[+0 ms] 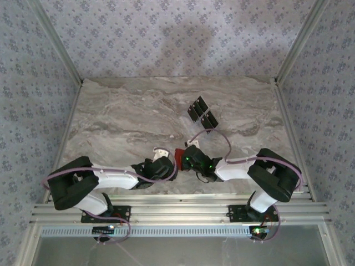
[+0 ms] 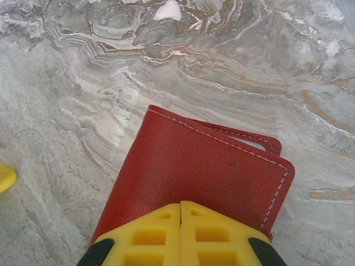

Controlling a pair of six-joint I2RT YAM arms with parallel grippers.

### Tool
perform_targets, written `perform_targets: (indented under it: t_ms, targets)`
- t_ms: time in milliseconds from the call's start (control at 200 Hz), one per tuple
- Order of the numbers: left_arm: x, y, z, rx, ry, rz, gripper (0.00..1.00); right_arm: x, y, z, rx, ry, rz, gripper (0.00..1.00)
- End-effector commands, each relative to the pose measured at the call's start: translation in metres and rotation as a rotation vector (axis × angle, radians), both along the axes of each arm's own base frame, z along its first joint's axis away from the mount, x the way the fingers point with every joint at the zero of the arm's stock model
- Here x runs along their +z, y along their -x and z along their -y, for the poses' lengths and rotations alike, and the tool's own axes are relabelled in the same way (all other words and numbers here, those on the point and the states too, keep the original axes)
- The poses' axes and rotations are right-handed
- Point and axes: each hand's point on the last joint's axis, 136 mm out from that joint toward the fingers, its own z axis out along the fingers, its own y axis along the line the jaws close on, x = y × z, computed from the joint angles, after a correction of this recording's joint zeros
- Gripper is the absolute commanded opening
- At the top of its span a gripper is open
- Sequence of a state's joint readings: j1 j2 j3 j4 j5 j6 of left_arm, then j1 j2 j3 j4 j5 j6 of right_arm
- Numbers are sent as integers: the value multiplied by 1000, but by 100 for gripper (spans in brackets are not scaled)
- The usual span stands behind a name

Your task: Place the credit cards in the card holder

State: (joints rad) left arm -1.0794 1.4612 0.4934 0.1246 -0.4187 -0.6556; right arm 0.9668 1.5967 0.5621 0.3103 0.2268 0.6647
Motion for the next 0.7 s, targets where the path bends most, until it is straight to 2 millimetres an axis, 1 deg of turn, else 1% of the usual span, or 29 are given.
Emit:
perform_targets:
  t_ms: [0, 110, 175, 260, 445, 555, 640, 695]
  targets:
    - [-12, 4, 5, -4, 18, -42, 99, -98, 89, 90, 78, 436, -360, 0]
    - [-13, 4, 5, -4, 17, -45, 99, -114, 97, 92, 81, 466, -400, 0]
    - [-12, 4, 5, -4, 17, -45, 99, -118, 99, 91, 81, 464, -413, 0]
    - [-10, 3, 5, -2, 17, -41, 99, -115, 97, 90, 80, 461, -409, 0]
    - [-5, 2, 3, 0, 17, -30, 99, -99, 88, 80, 102, 449, -388, 0]
    - [-2, 2, 1, 9, 17, -24, 99, -92, 87, 76, 112, 426, -387, 0]
    - [1, 1, -1, 17, 13, -18, 99, -94, 90, 81, 110, 432, -388, 0]
    - [2, 1, -2, 21, 17, -16, 99, -100, 95, 87, 109, 439, -397, 0]
